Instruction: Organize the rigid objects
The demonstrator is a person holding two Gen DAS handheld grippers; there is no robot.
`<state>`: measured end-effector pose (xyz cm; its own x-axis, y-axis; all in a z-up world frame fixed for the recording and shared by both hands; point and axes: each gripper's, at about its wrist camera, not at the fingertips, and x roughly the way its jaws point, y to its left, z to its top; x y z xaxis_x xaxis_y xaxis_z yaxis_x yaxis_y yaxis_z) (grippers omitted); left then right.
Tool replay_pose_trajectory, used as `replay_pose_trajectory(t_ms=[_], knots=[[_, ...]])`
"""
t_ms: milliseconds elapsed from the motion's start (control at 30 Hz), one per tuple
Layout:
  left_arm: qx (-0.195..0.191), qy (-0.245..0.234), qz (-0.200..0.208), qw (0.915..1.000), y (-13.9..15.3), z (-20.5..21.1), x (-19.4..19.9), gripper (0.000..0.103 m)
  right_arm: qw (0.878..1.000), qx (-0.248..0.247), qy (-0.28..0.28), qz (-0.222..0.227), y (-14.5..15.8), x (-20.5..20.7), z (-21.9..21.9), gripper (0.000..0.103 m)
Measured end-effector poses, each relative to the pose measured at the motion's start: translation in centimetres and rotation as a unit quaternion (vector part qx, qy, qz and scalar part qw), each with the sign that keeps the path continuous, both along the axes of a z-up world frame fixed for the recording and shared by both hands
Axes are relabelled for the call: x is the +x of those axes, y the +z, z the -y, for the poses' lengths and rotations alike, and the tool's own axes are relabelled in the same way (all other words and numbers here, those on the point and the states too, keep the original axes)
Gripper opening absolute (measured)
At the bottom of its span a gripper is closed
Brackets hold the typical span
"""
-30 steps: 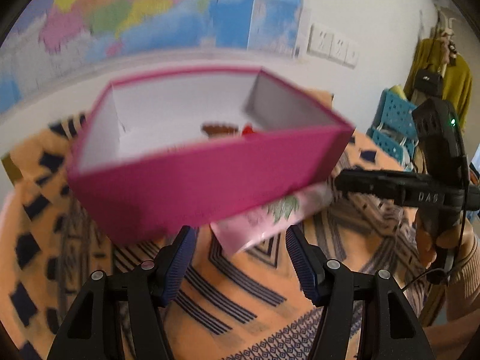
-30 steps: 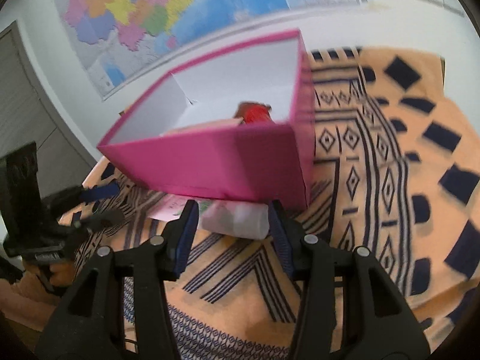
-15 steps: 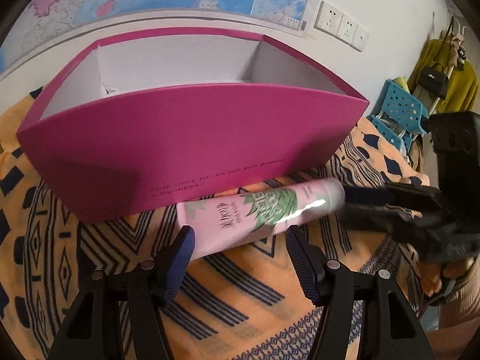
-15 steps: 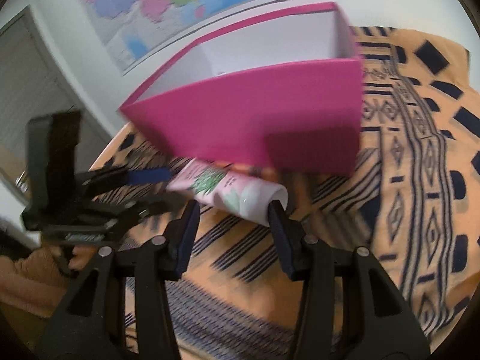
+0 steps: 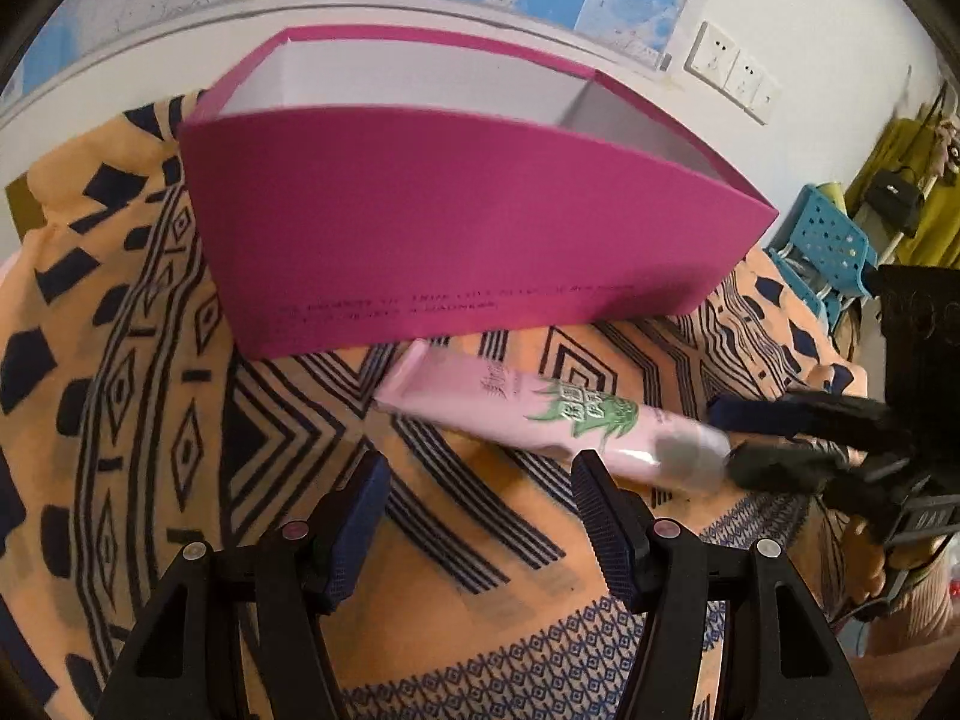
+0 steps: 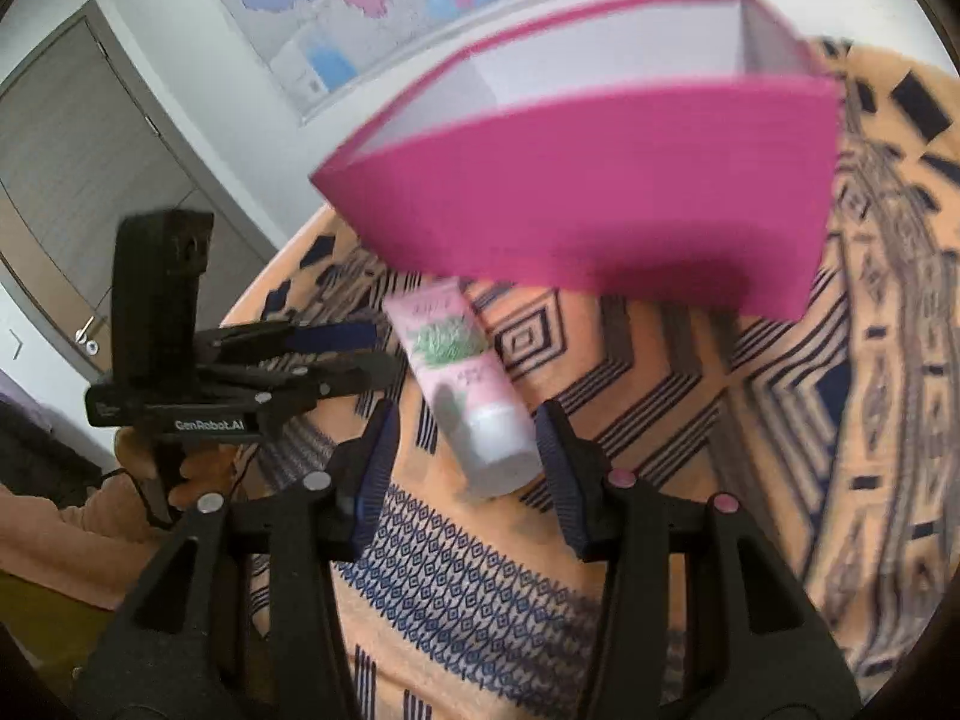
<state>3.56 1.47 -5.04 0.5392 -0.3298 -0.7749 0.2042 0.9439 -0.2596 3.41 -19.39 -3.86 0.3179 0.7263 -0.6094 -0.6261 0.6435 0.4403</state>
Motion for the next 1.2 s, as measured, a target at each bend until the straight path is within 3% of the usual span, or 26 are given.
replay_pose_trajectory(t_ms=[467,633,900,1033,1100,1200], knots=[[-0.053,-0.03,0.014,0.998,1.7,-1.9,-1.0,0.064,0.995,0.024,0.09,-0.028,-1.4,-4.2,-4.6,0.05],[-0.032,-0.041,0.013,0.9985,1.7,-1.8,-1.5,0.064,0.989,0.028,0.142,-0.023,-1.4,-5.5,-7.5,0.05],[-0.001,-0.052,-0.005,0.9986,0.6,0.1,-1.1,0.065,0.995,0.028,0.094,-0.029,-1.4,-3.9,-5.0,0.05],[0.045,-0.072,0.002,0.9964,0.4,2.4,-0.7,0.063,0.998,0.026,0.054,-0.031,-1.4,-3.1,-2.6,0.05],[0.058,-0.084,0.001,0.9948,0.1,3.3,-0.6,0.048,0.998,0.032,0.036,-0.031,-1.4,-2.8,-1.6,0.05],[0.067,-0.106,0.003,0.9921,0.0,4.1,-0.8,0.041,0.999,0.03,0.015,-0.022,-0.9,-2.4,-0.6,0.05]])
